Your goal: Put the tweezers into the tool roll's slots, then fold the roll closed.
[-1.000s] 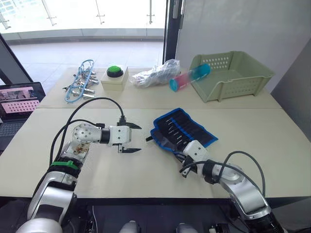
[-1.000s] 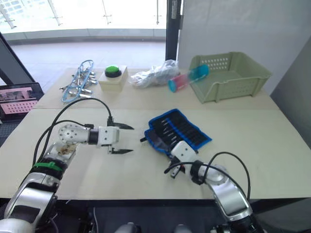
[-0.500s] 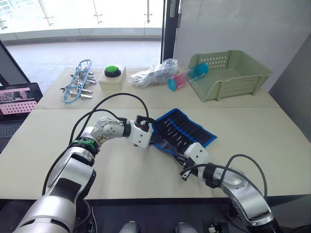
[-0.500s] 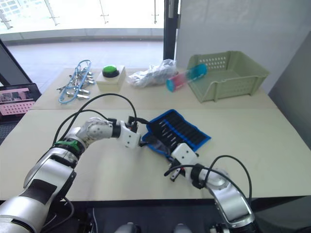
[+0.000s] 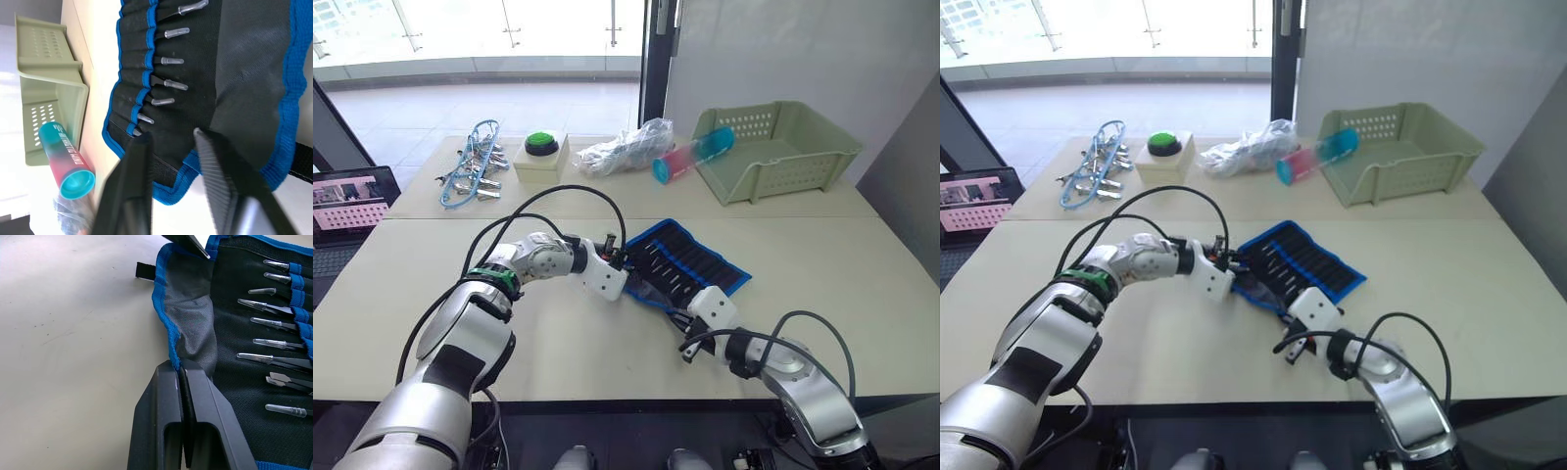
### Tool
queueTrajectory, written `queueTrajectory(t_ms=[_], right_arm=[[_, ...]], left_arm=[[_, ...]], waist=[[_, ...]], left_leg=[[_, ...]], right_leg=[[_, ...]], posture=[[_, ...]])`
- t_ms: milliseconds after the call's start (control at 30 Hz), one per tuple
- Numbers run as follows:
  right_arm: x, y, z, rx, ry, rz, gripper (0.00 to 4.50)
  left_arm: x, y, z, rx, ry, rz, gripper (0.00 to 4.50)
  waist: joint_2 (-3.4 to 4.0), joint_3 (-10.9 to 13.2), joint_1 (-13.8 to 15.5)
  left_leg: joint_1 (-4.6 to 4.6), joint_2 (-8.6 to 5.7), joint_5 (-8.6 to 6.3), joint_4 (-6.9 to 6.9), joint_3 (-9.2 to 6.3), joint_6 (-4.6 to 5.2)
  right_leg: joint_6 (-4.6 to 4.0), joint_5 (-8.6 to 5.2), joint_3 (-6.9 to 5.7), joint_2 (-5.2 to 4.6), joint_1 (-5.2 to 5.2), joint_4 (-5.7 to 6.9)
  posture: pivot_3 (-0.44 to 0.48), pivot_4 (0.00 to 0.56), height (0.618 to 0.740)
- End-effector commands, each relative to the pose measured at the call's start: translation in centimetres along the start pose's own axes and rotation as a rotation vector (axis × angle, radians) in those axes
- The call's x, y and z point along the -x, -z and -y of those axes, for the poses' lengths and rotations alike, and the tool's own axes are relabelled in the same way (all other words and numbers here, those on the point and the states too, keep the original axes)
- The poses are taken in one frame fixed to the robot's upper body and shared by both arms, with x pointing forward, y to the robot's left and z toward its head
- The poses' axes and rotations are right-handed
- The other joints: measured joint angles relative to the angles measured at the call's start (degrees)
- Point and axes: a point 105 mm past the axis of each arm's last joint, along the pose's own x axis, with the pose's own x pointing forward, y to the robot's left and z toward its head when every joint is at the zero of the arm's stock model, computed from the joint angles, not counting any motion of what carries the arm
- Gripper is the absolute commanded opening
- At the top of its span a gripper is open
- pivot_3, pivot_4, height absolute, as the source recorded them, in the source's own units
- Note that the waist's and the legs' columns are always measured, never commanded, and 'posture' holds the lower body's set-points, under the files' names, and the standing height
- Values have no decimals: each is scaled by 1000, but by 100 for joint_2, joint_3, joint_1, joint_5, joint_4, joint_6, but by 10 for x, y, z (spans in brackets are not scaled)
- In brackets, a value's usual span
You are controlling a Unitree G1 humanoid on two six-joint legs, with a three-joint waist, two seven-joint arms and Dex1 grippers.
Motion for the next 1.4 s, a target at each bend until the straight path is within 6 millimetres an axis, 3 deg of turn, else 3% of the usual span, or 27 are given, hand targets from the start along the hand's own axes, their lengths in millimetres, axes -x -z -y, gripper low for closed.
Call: queueTrajectory(t_ms=[33,233,400,567,733,1133,1400], right_arm=[[4,-8,8,31,18,26,0],[7,-6,16,48,22,16,0],[8,-4,17,51,20,13,0],[5,-3,14,58,7,11,0],[3,-5,12,59,0,20,0],[4,-4,12,48,35,21,0],[5,-4,14,50,40,21,0]], left_arm=[[4,0,-12,23,-35,8,18],[14,5,-6,103,-32,12,18],[28,10,-14,259,-115,44,18],[44,17,3,257,-23,18,1544],[36,17,8,197,45,-15,3174],[-4,-1,-6,72,15,-2,3174],[-4,-3,-4,50,31,10,694]], waist=[[0,0,-1],[0,0,-7],[0,0,-17],[0,0,-29],[0,0,1],[-1,0,-13],[-1,1,-13]], left_leg=[[0,0,0,0,0,0],[0,-1,0,3,-1,0],[0,-1,1,6,-2,0],[0,-1,1,13,-2,0],[-1,-4,1,21,-6,0],[-8,-6,1,32,-9,0],[-8,-6,1,32,-9,0]], right_leg=[[0,0,0,0,0,0],[0,0,-1,0,0,2],[0,0,0,-1,-9,28],[0,0,0,0,-13,37],[0,0,0,-1,-12,44],[1,-1,0,0,-12,47],[1,-1,1,0,-14,50]], posture=[[0,150,740],[0,150,740],[0,150,740],[0,150,740],[0,150,740],[0,150,740],[0,150,740]])
